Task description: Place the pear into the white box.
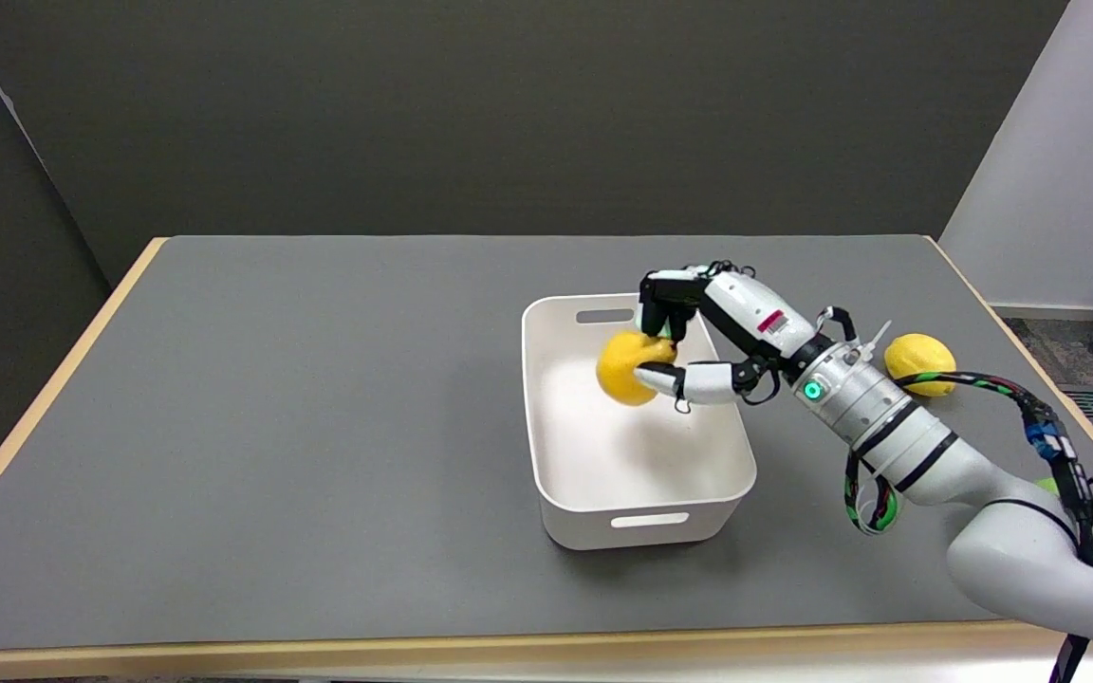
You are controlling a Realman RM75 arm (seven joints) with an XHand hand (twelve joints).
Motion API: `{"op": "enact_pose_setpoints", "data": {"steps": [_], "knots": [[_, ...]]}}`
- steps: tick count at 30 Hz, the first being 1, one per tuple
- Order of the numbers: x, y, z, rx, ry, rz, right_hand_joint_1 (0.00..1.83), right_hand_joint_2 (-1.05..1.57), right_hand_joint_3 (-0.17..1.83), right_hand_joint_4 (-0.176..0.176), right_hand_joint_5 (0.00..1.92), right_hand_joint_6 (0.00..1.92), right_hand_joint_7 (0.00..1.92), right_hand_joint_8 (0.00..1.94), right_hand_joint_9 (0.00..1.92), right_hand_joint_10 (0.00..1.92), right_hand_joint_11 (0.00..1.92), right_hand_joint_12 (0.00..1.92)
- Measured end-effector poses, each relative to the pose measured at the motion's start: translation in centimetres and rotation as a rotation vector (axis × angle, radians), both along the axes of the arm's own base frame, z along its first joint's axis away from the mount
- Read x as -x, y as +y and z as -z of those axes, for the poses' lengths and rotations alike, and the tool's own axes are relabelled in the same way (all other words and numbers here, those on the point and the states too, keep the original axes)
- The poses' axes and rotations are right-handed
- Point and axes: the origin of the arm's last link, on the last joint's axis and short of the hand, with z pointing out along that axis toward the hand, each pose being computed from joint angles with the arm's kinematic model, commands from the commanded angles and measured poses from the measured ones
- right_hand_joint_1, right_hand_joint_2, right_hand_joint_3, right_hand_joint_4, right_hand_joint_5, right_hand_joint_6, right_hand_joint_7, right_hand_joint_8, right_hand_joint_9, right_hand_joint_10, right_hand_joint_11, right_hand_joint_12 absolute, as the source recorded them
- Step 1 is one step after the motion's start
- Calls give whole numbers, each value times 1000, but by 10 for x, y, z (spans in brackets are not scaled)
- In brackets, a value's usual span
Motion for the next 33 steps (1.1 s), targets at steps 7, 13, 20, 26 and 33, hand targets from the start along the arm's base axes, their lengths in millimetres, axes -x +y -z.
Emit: {"op": "enact_pose_setpoints", "data": {"steps": [7, 13, 20, 26, 33], "knots": [[14, 2, -5, 11, -6, 31, 515, 506, 913, 87, 122, 460, 18, 87, -1, 204, 0, 1008], [19, 4, -7, 15, -16, 37, 329, 517, 862, 70, 76, 357, -1, -1, -1, 66, -1, 939], [13, 8, -11, 28, -49, -32, 328, 567, 882, 53, 76, 364, 23, 82, -1, 131, -1, 701], [-4, 16, -25, 85, -136, -218, 346, 577, 924, 39, 126, 416, 66, 243, 3, 292, -1, 756], [-15, 36, -64, 245, -277, -417, 354, 590, 937, 29, 145, 429, 66, 286, 11, 309, -1, 757]]}}
